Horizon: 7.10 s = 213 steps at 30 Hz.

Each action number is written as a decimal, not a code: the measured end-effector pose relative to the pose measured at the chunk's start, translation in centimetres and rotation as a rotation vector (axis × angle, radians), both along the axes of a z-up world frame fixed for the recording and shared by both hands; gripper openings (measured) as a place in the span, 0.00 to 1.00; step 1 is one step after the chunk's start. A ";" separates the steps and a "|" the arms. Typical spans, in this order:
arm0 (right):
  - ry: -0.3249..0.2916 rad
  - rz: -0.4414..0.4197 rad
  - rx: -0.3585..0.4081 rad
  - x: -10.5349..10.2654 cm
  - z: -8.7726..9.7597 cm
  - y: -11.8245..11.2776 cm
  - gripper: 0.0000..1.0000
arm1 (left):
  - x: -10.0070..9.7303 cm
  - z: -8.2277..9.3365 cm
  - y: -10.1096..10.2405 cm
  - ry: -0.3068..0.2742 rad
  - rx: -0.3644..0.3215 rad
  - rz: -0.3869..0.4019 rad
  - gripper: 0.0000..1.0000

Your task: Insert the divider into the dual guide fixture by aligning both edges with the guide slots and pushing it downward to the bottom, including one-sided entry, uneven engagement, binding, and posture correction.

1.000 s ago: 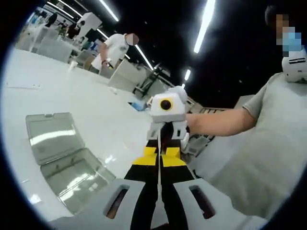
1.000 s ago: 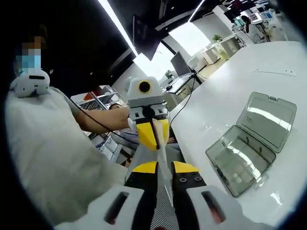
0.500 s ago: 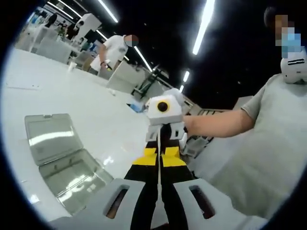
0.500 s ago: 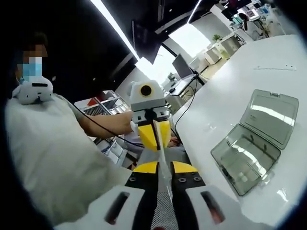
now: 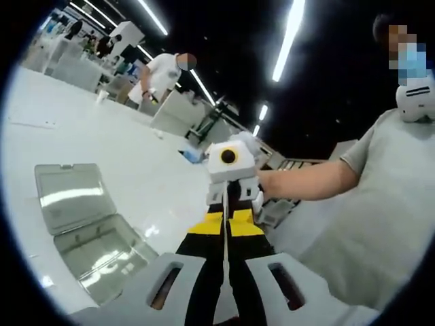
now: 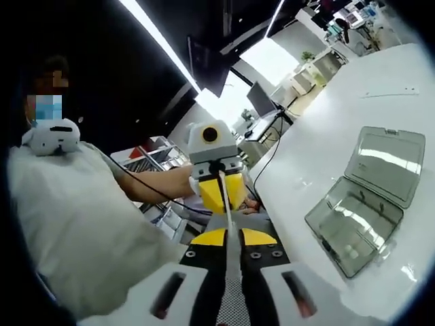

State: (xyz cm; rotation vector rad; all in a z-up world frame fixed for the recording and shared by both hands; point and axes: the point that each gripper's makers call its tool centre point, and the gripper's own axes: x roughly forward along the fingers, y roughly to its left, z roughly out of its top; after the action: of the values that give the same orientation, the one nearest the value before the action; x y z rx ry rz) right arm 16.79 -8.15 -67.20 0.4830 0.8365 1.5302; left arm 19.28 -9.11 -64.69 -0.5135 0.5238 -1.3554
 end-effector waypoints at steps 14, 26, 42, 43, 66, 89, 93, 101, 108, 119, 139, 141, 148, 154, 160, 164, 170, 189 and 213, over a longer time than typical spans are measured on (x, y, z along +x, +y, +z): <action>0.075 -0.021 0.001 -0.1 0.4 0.1 0.00 | 0.0 0.1 0.0 0.026 -0.012 0.015 0.00; 0.161 -0.047 -0.134 0.2 0.1 0.5 0.00 | 0.7 -0.7 0.7 0.050 -0.002 0.078 0.04; 0.234 -0.062 -0.347 0.3 -1.7 0.7 0.00 | 2.2 -1.6 2.7 -0.024 0.063 0.195 0.13; 0.276 -0.090 -0.359 0.5 -1.8 0.8 0.00 | 2.4 -1.6 3.0 -0.031 0.071 0.207 0.13; 0.280 -0.249 -0.652 4.2 -4.9 -1.4 0.00 | 2.6 -3.9 5.1 -0.181 0.294 0.282 0.14; 0.299 -0.379 -0.962 7.2 -9.3 -2.2 0.00 | 2.5 -6.7 7.6 -0.277 0.573 0.336 0.40; 0.299 -0.394 -1.006 7.4 -9.8 -2.2 0.00 | 2.3 -7.1 8.0 -0.280 0.597 0.349 0.41; 0.291 -0.430 -1.074 7.9 -10.2 -1.7 0.00 | 1.9 -8.0 8.7 -0.261 0.621 0.369 0.51; 0.300 -0.459 -1.111 7.9 -10.5 -1.5 0.00 | 1.6 -8.4 9.3 -0.259 0.628 0.377 0.53; 0.349 -0.509 -1.177 8.1 -11.4 -1.6 0.00 | 0.7 -9.6 9.3 -0.244 0.628 0.363 0.53; 0.397 -0.602 -1.223 9.2 -12.6 -1.2 0.00 | 0.3 -10.1 9.7 -0.239 0.620 0.365 0.53; 0.401 -0.602 -1.224 9.2 -12.8 -1.2 0.00 | 0.3 -10.1 9.7 -0.240 0.619 0.367 0.53; 0.409 -0.617 -1.236 9.1 -13.1 -1.5 0.00 | 0.4 -9.9 9.9 -0.239 0.611 0.380 0.53; 0.414 -0.613 -1.237 8.8 -13.5 -1.5 0.00 | 0.5 -9.8 10.1 -0.237 0.607 0.388 0.52; 0.418 -0.616 -1.235 8.6 -13.8 -1.4 0.00 | 0.5 -9.8 10.2 -0.235 0.606 0.392 0.52; 0.422 -0.622 -1.233 8.7 -13.8 -1.4 0.00 | 0.5 -9.8 10.2 -0.235 0.607 0.393 0.52; 0.431 -0.636 -1.227 9.1 -13.9 -1.5 0.00 | 0.5 -9.8 10.2 -0.232 0.606 0.395 0.52; 0.454 -0.644 -1.234 9.5 -15.0 -1.9 0.00 | 0.7 -9.8 10.3 -0.223 0.603 0.404 0.52; 0.478 -0.639 -1.248 9.9 -15.9 -1.8 0.00 | 1.1 -10.1 10.7 -0.214 0.601 0.413 0.51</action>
State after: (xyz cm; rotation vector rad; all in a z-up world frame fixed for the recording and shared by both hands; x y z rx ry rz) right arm 26.66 -9.93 -83.13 0.1213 1.6092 0.1308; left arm 20.35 1.54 -74.76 0.0237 0.5781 -0.7895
